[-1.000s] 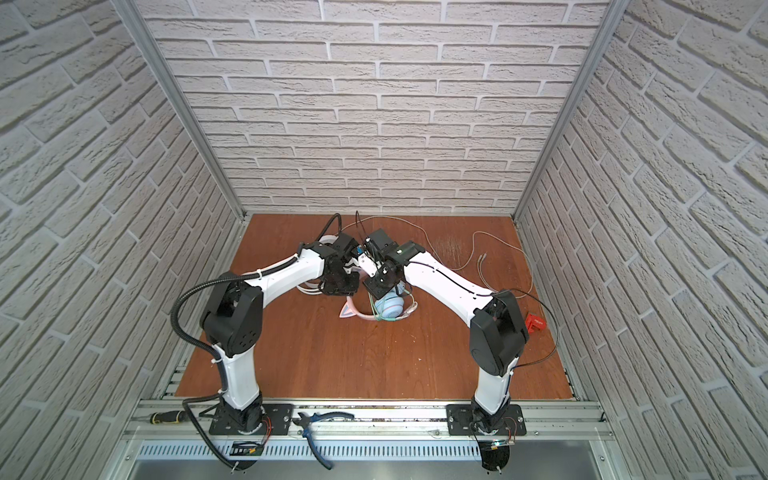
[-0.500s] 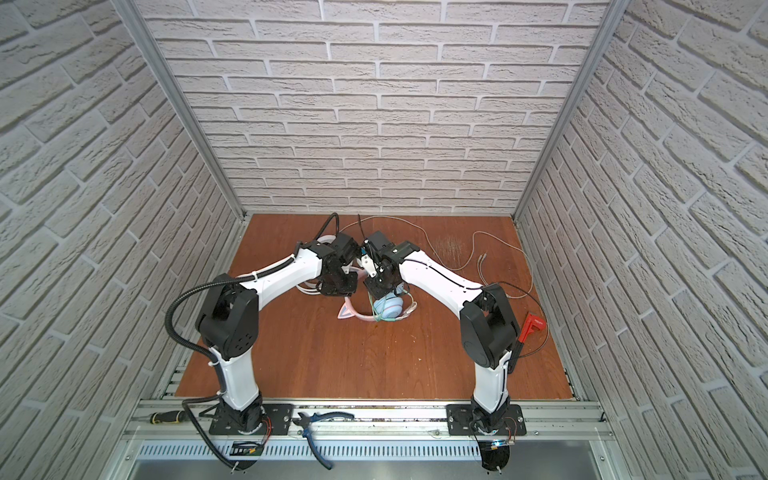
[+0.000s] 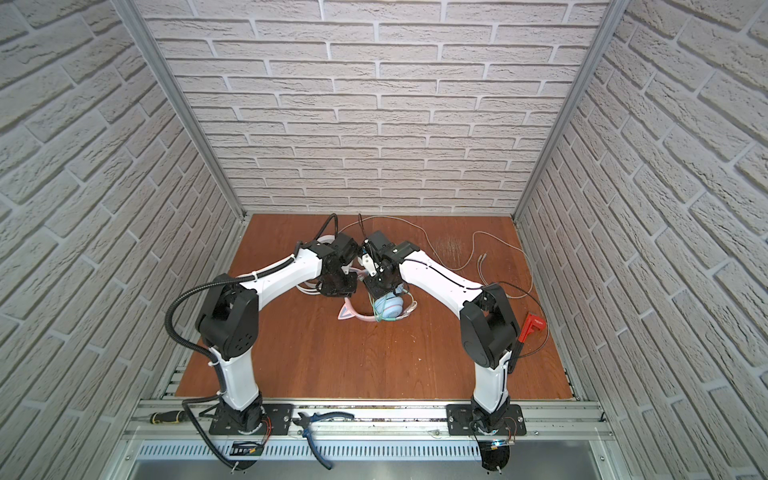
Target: Wrap the headphones
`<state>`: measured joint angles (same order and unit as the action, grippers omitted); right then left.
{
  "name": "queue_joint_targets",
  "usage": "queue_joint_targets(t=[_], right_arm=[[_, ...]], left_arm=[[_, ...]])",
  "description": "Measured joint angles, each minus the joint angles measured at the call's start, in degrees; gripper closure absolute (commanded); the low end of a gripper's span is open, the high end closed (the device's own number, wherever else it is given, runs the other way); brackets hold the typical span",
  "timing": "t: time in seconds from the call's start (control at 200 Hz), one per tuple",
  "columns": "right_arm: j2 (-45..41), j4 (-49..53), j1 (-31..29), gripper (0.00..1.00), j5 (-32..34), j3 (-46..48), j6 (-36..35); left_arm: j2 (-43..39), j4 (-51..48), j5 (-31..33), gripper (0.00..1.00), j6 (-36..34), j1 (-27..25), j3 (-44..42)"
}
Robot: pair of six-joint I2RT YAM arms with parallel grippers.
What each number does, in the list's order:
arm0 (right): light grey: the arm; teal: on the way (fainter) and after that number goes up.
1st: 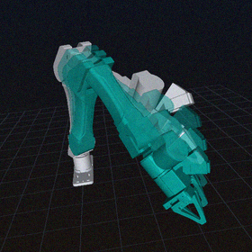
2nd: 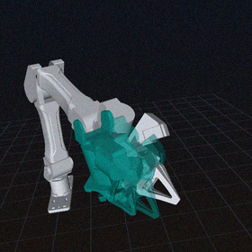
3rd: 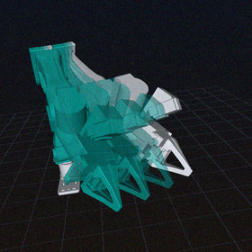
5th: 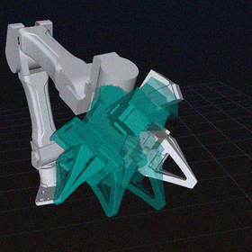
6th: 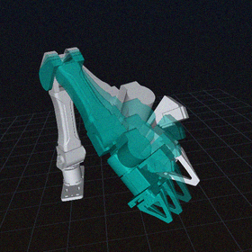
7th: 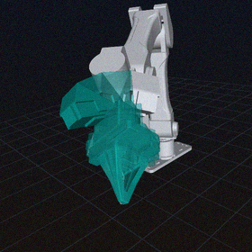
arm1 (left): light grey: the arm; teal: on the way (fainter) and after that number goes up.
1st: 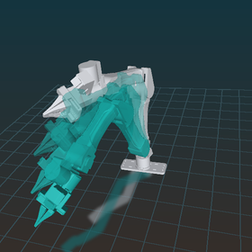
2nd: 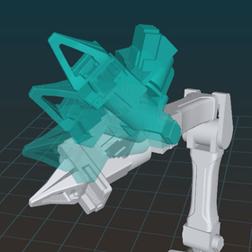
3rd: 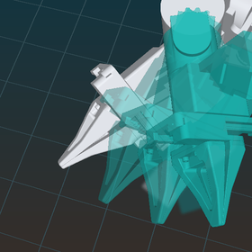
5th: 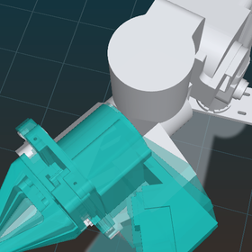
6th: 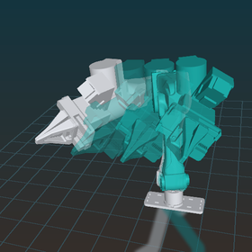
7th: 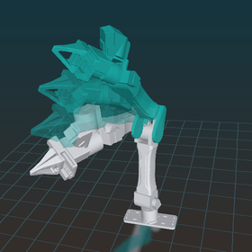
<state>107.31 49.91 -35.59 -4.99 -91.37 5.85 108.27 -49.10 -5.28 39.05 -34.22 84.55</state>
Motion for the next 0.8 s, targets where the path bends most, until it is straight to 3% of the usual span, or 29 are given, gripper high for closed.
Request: queue_joint_targets(t=[0.355, 0.8], right_arm=[[-1.3, 0.1, 0.9, 0.65, 0.2, 0.2, 1.9], [-10.3, -1.8, 3.5, 0.54, 1.2, 3.6, 5.5]], left_arm=[[1.0, 0.0, -1.0, 1.00, 0.2, 0.0, 0.0], [1.7, -0.3, -1.7, 1.00, 0.3, 0.0, 0.0]])
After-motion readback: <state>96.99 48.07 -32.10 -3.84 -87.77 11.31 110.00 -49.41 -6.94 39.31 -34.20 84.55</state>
